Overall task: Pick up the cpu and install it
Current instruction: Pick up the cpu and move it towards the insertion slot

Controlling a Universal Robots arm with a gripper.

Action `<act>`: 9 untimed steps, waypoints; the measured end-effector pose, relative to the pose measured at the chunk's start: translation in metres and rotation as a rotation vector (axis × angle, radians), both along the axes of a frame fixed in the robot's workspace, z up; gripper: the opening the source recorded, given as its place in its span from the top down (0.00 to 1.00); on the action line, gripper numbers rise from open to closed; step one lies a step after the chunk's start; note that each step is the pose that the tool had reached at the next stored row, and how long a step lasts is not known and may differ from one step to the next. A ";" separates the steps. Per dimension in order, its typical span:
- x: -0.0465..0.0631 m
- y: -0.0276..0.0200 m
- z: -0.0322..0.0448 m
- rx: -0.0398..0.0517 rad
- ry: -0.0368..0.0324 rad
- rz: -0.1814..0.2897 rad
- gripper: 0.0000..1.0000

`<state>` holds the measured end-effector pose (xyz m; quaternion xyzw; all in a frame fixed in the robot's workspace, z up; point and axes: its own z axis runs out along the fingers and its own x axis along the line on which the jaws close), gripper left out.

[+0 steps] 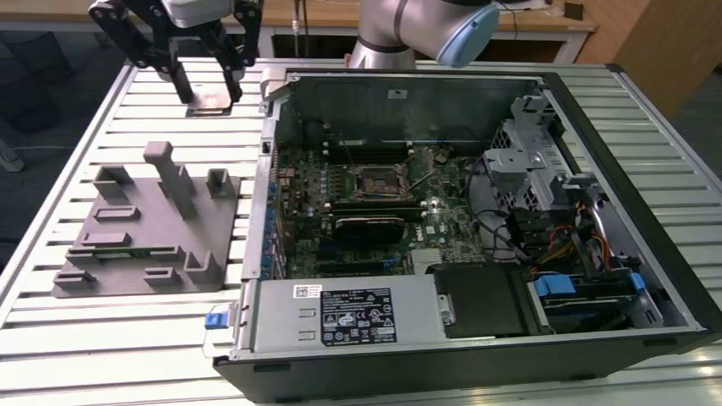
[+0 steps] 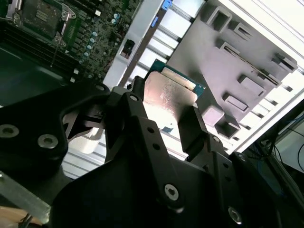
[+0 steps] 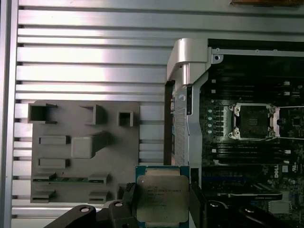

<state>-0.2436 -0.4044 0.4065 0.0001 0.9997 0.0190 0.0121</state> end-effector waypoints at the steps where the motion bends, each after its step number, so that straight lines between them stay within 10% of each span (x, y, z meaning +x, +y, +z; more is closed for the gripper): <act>1: 0.003 0.0000 0.0000 0.0000 0.0000 0.000 0.47; 9: 0.025 0.0000 0.0000 0.0001 -0.0001 0.000 0.47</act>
